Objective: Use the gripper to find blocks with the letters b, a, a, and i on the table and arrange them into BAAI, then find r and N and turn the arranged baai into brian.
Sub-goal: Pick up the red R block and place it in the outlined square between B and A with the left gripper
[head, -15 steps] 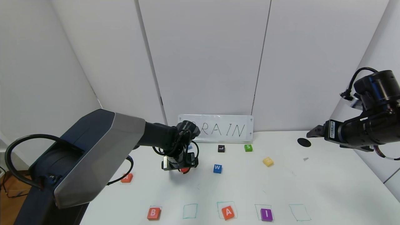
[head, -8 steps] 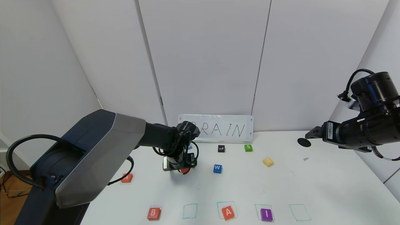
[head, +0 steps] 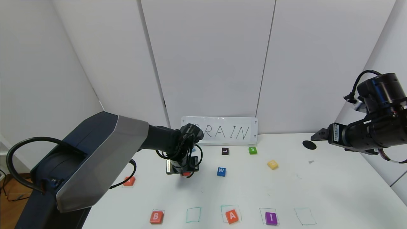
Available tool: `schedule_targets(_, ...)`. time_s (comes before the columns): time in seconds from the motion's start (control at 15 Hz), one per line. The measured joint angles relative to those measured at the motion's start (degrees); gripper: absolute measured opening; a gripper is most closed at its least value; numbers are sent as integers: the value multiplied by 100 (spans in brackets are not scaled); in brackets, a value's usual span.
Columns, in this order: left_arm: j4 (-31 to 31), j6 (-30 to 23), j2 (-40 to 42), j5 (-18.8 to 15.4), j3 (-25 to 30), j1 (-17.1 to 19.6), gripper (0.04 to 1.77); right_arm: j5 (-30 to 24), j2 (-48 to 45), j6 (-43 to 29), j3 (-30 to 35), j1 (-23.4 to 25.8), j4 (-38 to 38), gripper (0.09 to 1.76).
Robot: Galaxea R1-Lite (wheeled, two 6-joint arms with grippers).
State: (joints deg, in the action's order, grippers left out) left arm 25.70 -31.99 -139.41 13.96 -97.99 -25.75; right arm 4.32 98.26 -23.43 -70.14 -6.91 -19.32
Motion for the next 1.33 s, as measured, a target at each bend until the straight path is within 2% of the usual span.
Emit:
schedule_targets(0.8, 96, -13, 302, -6, 152, -10, 51, -11, -24, -2, -15, 30, -2, 171)
schedule_targets(1.33, 106, -20, 1014, -13, 800, -99, 51, -18, -40, -2, -33, 68, -9, 171)
